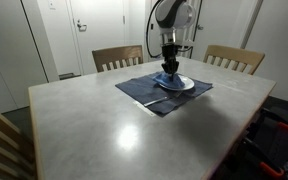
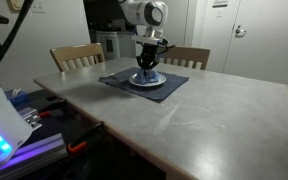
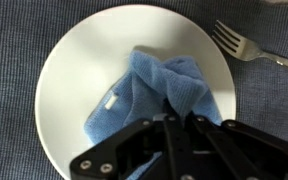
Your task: Put the fork on the blue mat, wipe the plate with the cloth, and then put the fork back on the plate
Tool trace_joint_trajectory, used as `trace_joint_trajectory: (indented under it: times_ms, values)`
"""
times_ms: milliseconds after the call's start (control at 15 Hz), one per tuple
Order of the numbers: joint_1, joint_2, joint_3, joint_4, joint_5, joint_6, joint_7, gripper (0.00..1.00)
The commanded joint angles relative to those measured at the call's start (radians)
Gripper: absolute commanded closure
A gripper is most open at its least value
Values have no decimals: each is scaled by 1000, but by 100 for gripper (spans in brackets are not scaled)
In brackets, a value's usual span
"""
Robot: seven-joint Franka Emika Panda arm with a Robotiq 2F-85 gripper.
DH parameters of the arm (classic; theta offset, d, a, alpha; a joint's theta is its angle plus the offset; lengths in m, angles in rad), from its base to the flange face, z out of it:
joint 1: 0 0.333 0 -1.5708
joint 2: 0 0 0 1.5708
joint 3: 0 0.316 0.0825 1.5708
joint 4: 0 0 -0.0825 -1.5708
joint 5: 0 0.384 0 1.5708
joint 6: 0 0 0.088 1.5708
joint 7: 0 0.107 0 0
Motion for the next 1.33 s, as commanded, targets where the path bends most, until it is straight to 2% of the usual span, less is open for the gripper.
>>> trace_joint_trajectory:
  times_ms: [0,667,1267]
  values:
    - [-14,-40,12,-15,16,-50,-35,98]
    - [-13,-55,23,-51,11,-123,-91,98]
    - [-6,13,-19,21,-21,-380,-59,98]
